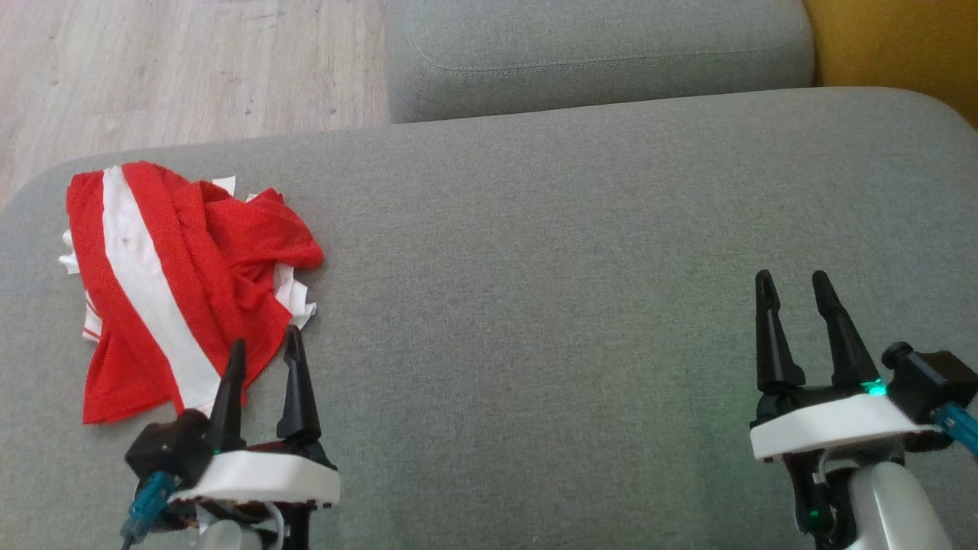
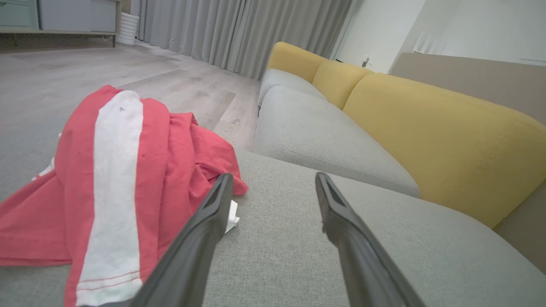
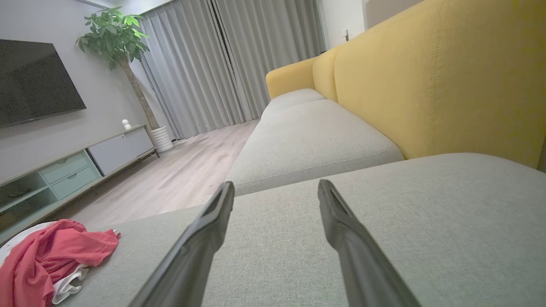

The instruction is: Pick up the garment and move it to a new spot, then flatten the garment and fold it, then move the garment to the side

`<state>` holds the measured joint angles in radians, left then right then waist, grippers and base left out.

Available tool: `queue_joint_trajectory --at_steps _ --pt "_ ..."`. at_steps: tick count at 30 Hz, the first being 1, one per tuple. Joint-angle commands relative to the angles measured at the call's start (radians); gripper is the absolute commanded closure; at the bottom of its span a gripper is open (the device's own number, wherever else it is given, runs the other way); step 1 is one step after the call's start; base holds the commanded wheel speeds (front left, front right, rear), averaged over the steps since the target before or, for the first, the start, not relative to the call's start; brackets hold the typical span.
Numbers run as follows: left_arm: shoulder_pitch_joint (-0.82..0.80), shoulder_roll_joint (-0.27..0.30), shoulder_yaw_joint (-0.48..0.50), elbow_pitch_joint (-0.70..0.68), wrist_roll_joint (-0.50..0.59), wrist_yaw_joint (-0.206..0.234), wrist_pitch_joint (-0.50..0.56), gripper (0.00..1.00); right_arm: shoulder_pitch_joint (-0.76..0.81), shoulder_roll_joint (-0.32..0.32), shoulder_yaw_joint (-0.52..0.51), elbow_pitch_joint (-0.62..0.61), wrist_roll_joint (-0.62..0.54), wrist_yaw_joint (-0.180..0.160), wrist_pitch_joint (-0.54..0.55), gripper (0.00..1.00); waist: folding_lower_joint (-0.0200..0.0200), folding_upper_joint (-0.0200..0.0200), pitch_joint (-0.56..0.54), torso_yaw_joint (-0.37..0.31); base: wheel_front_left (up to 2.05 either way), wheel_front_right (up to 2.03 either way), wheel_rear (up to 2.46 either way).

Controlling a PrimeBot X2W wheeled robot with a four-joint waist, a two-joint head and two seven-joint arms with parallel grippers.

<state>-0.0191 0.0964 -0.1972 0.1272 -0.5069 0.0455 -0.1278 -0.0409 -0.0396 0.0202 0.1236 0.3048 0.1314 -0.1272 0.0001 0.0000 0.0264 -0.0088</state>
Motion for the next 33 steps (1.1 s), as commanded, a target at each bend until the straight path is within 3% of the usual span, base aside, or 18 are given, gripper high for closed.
queue_joint_trajectory --at_steps 1,25,33 --pt "-0.051 0.019 0.008 -0.040 0.036 0.012 -0.016 0.00 -0.053 -0.008 0.021 -0.046 -0.042 -0.001 -0.016 0.00 -0.0001 0.0000 0.001 0.000 0.00 0.00 0.00" --pt "-0.096 0.098 -0.166 -0.029 0.330 0.104 -0.083 0.00 -0.073 -0.010 0.060 -0.050 -0.423 -0.001 -0.083 0.00 -0.0001 0.0000 0.014 -0.013 0.00 0.00 0.00" --pt "-0.092 0.092 -0.167 -0.066 0.343 0.117 -0.107 0.00 -0.059 -0.010 0.043 -0.044 -0.356 -0.001 -0.107 0.00 -0.0001 0.0000 0.017 -0.010 0.00 0.00 0.00"
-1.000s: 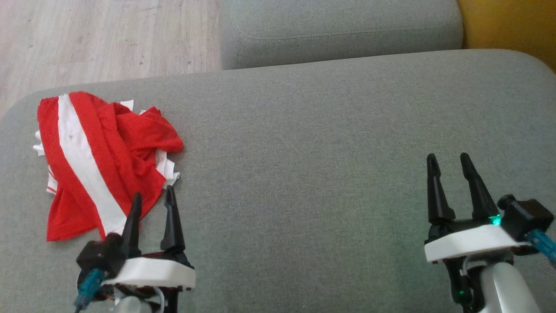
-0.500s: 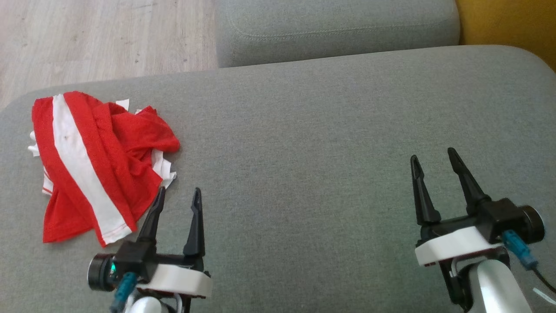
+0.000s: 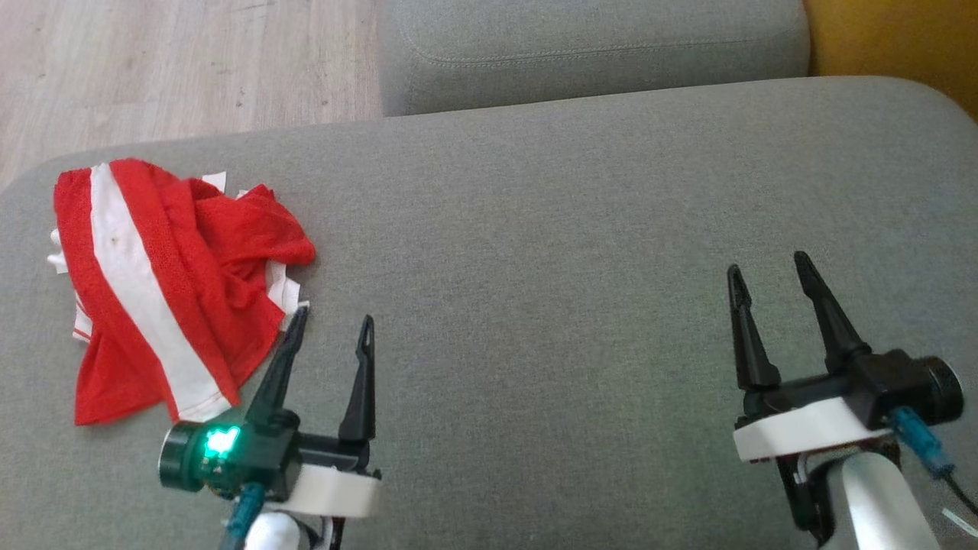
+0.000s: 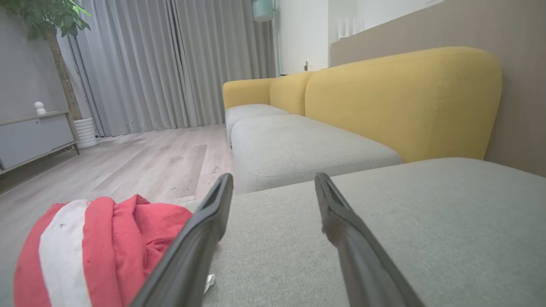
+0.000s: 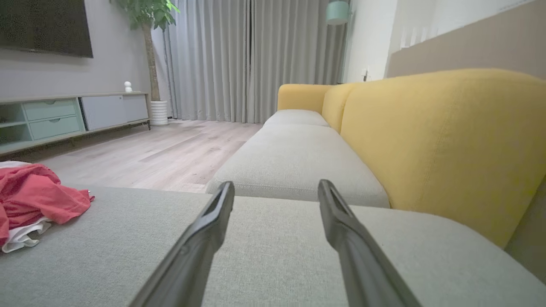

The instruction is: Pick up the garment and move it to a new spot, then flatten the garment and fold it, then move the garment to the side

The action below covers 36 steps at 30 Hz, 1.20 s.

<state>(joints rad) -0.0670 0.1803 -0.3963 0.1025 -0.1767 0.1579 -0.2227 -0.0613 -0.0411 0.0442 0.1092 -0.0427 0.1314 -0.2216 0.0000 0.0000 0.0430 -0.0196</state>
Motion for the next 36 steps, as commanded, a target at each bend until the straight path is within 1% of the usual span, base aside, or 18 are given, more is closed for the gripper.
queue_joint_trajectory --at_steps 1,3,5,10,14,18,22,27,31,36 --pt "-0.039 0.002 0.039 -0.047 0.006 0.002 -0.015 0.00 -0.036 -0.009 0.017 -0.020 0.017 -0.001 -0.016 0.00 0.0000 0.0000 -0.001 0.001 0.00 0.00 0.00" --pt "-0.024 -0.018 0.068 -0.057 -0.020 -0.012 -0.020 0.00 -0.033 -0.009 0.013 0.001 0.064 -0.001 -0.021 0.00 0.0000 0.0000 -0.002 0.002 0.00 0.00 0.00" --pt "-0.014 -0.026 0.088 -0.063 -0.011 -0.027 -0.026 0.00 -0.033 -0.009 0.012 0.015 0.086 -0.001 -0.027 0.00 0.0000 0.0000 -0.003 0.003 0.00 0.00 0.00" --pt "0.023 -0.074 0.150 -0.066 -0.018 -0.075 -0.039 0.00 -0.024 -0.009 0.029 0.060 0.145 -0.001 -0.040 0.00 0.0000 0.0000 -0.009 0.003 0.00 0.00 0.00" --pt "0.044 -0.099 0.194 -0.038 -0.037 -0.120 -0.039 0.00 -0.019 -0.009 0.047 0.113 0.199 -0.001 -0.040 0.00 0.0000 0.0000 -0.015 0.002 0.00 0.00 0.00" --pt "0.050 -0.113 0.217 0.004 -0.032 -0.148 -0.039 0.00 -0.025 -0.009 0.058 0.134 0.225 -0.001 -0.040 0.00 0.0000 0.0000 -0.018 -0.002 0.00 0.00 0.00" --pt "0.048 -0.122 0.238 0.020 -0.027 -0.164 -0.039 0.00 -0.028 -0.009 0.058 0.135 0.242 -0.001 -0.040 0.00 0.0000 0.0000 -0.020 -0.005 0.00 0.00 0.00" --pt "0.040 -0.127 0.254 0.026 -0.019 -0.174 -0.039 0.00 -0.031 -0.009 0.054 0.127 0.248 -0.001 -0.040 0.00 0.0000 0.0000 -0.018 0.002 0.00 0.00 0.00" --pt "0.038 -0.129 0.262 0.036 -0.014 -0.176 -0.039 0.00 -0.028 -0.009 0.065 0.123 0.255 -0.001 -0.040 0.00 0.0000 0.0000 -0.023 0.026 0.00 0.00 0.00" --pt "0.041 -0.130 0.273 0.045 0.001 -0.172 -0.039 0.00 -0.017 -0.009 0.096 0.120 0.265 -0.001 -0.040 0.00 0.0000 0.0000 -0.039 0.072 0.00 0.00 0.00"
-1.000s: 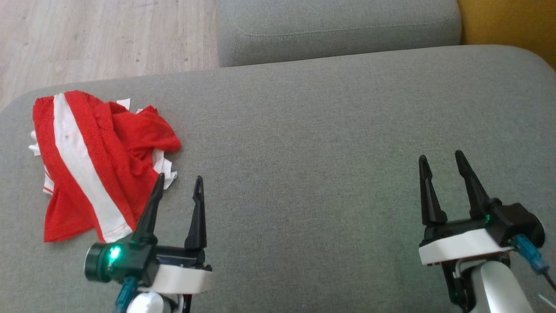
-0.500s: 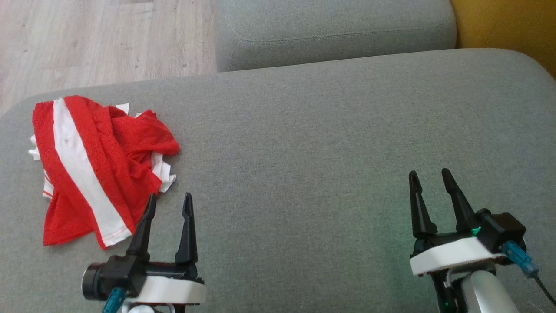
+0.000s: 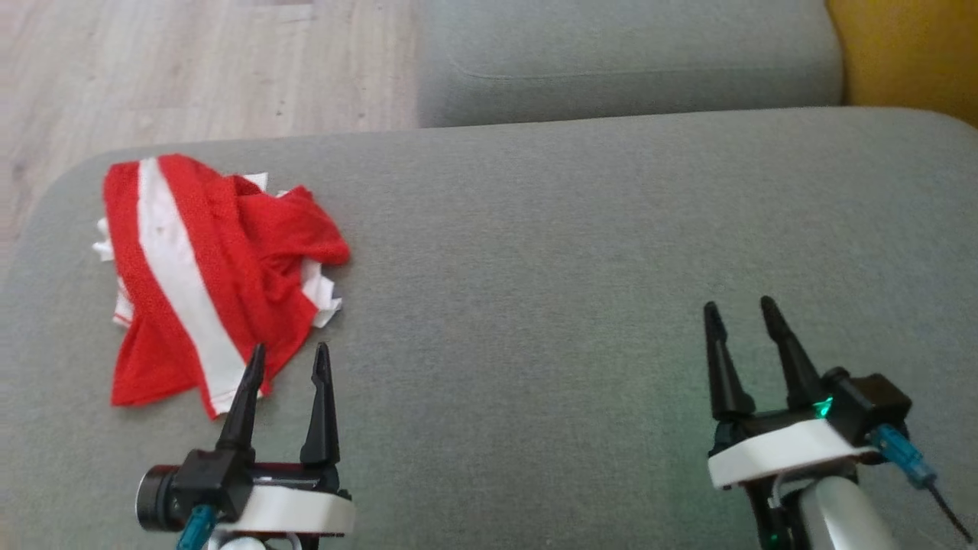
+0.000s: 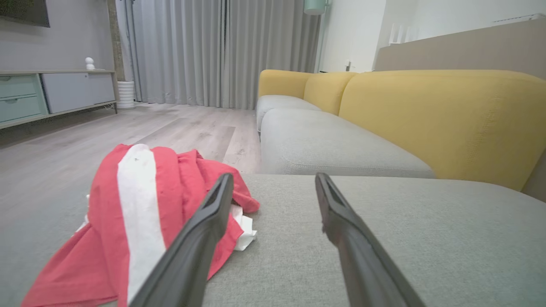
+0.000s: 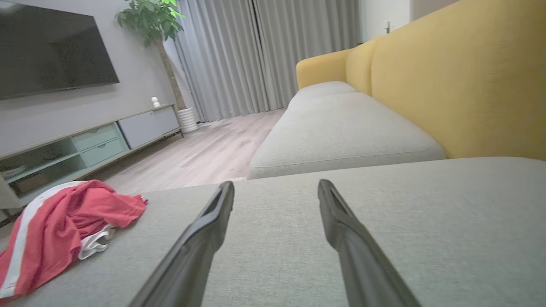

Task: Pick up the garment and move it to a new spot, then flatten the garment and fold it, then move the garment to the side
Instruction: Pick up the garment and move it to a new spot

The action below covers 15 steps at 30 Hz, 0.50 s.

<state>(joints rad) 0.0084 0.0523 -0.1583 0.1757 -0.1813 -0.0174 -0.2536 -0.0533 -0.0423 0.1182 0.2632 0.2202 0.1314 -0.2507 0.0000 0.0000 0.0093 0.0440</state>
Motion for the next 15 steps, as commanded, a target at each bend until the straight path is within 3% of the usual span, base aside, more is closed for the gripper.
queue_joint_trajectory --at_steps 1,15 --pt "-0.033 -0.002 0.035 -0.028 0.008 0.004 -0.008 0.00 -0.023 -0.008 0.030 -0.035 0.005 -0.001 -0.011 0.00 0.0000 0.0000 -0.009 0.019 0.00 0.00 0.00" --pt "-0.005 -0.002 0.049 -0.025 0.013 0.019 -0.008 0.00 0.018 -0.008 0.112 -0.037 0.049 -0.001 -0.011 0.00 0.0000 0.0000 -0.057 0.205 0.00 0.00 0.00"
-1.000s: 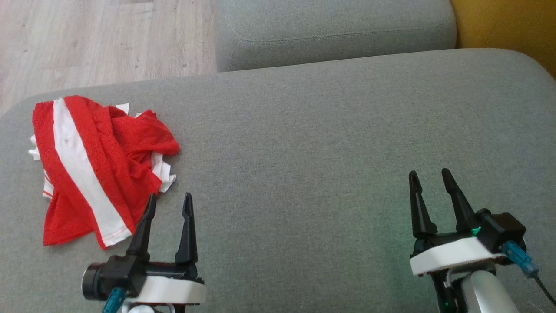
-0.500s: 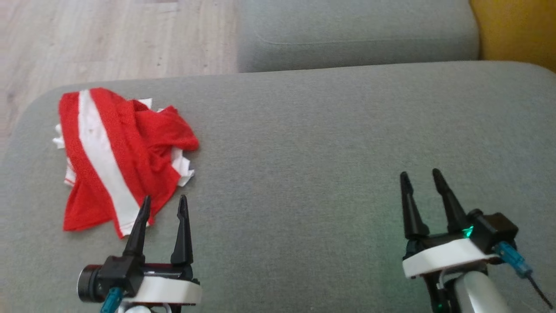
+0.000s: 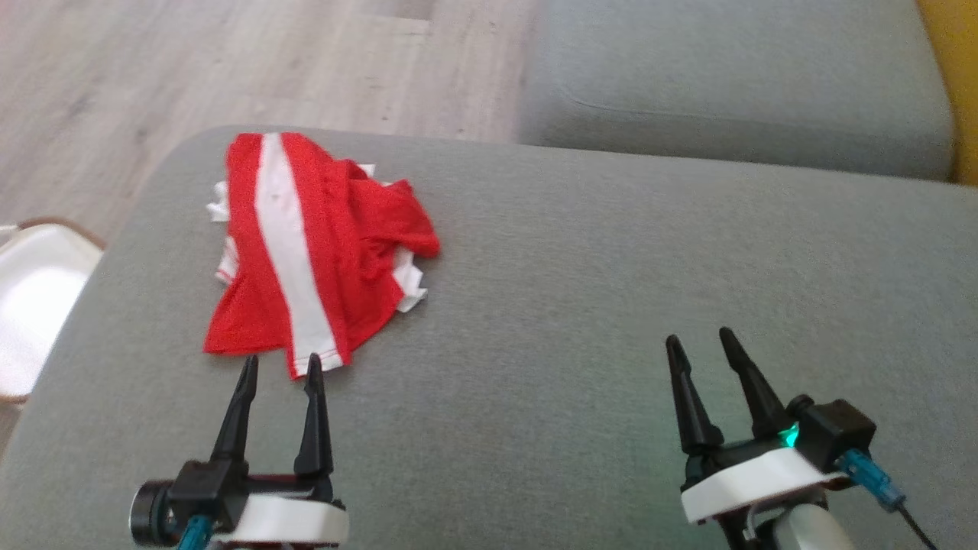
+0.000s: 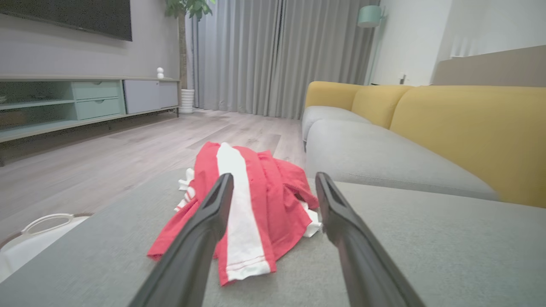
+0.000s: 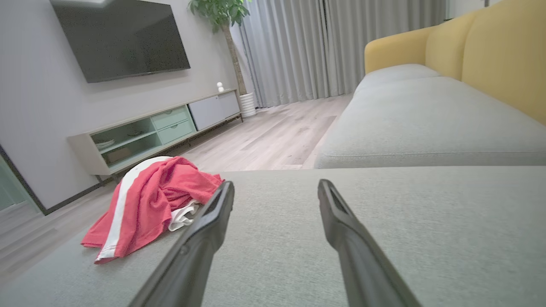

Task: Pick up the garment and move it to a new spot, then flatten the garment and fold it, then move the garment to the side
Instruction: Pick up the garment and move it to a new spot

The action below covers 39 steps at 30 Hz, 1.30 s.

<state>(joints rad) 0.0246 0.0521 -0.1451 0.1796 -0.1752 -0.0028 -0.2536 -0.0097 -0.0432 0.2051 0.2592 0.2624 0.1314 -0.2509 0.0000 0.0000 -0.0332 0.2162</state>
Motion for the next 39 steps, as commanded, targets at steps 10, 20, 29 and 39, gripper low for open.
queue_joint_trajectory --at_steps 10,20,29,39 --pt "0.001 -0.002 0.068 -0.035 0.026 -0.004 -0.008 0.00 -0.006 -0.007 0.078 -0.030 0.039 -0.001 -0.011 0.00 0.0000 0.0000 -0.037 0.114 0.00 0.00 0.00" --pt "-0.026 0.013 0.109 -0.029 0.048 -0.029 -0.008 0.00 -0.014 -0.007 0.097 -0.030 0.044 -0.001 -0.011 0.00 0.0000 0.0000 -0.014 0.100 0.00 0.00 0.00" --pt "-0.276 0.159 0.125 0.086 0.054 -0.088 0.071 0.00 -0.067 -0.007 0.067 -0.046 0.005 -0.001 -0.011 0.00 0.0000 0.0000 0.106 0.038 0.00 0.00 0.00" --pt "-0.750 0.357 0.039 0.312 -0.044 -0.127 0.292 0.00 -0.172 -0.007 0.001 -0.095 -0.072 -0.001 -0.011 0.00 0.0000 0.0000 0.314 -0.052 0.00 0.00 0.00"
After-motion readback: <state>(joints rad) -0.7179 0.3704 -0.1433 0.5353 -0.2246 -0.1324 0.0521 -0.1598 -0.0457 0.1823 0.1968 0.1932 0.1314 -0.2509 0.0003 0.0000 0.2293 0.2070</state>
